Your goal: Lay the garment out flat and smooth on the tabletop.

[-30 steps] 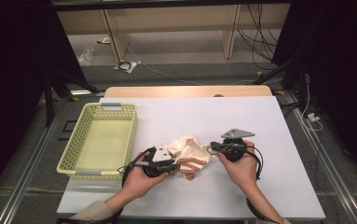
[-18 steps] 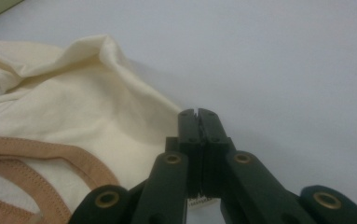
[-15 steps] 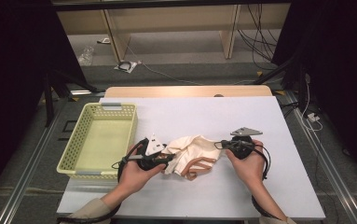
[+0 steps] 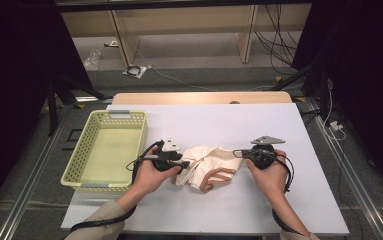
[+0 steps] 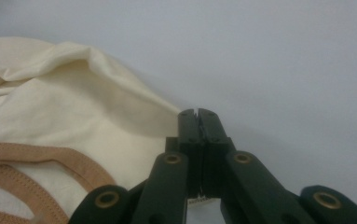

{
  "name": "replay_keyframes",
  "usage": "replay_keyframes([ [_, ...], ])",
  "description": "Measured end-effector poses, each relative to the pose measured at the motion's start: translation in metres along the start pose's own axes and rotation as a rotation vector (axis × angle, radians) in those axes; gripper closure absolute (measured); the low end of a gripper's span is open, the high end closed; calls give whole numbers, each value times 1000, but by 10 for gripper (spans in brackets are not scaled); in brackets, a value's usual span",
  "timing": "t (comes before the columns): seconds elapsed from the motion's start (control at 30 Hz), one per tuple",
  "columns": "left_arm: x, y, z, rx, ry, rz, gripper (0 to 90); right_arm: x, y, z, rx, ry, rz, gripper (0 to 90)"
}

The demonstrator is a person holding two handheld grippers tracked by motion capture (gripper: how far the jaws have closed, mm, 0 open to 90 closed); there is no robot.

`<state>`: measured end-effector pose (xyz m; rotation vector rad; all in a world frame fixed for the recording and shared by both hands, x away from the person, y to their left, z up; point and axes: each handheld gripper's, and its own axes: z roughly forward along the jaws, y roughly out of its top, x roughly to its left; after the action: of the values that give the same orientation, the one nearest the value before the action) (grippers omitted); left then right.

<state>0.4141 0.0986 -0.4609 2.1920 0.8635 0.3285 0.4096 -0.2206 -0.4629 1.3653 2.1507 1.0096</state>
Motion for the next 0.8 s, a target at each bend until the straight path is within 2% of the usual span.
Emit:
replay_keyframes([
  [0.03, 0, 1, 1, 14, 0, -14, 641, -1, 0, 0, 1, 1, 4, 900],
  [0.1, 1, 2, 1, 19, 2, -38, 769, -1, -1, 0, 2, 2, 3, 900],
  [0.13, 2, 4, 1, 20, 7, -35, 828, -2, -1, 0, 2, 2, 3, 900],
  [0.17, 2, 6, -1, 18, 13, -36, 843, -2, -1, 0, 2, 3, 7, 900],
  [0.37, 11, 21, -8, -20, 39, -46, 852, -4, -1, -1, 9, 11, 13, 899],
  [0.47, 17, 30, -8, -43, 67, -56, 851, -6, 0, -3, 4, 10, 8, 899],
  [0.6, 27, 40, -5, -55, 106, -64, 851, -9, 1, -5, 0, 5, 12, 899],
  [0.8, 37, 53, 6, -61, 139, -80, 849, -19, 2, -4, -4, -7, 30, 899],
])
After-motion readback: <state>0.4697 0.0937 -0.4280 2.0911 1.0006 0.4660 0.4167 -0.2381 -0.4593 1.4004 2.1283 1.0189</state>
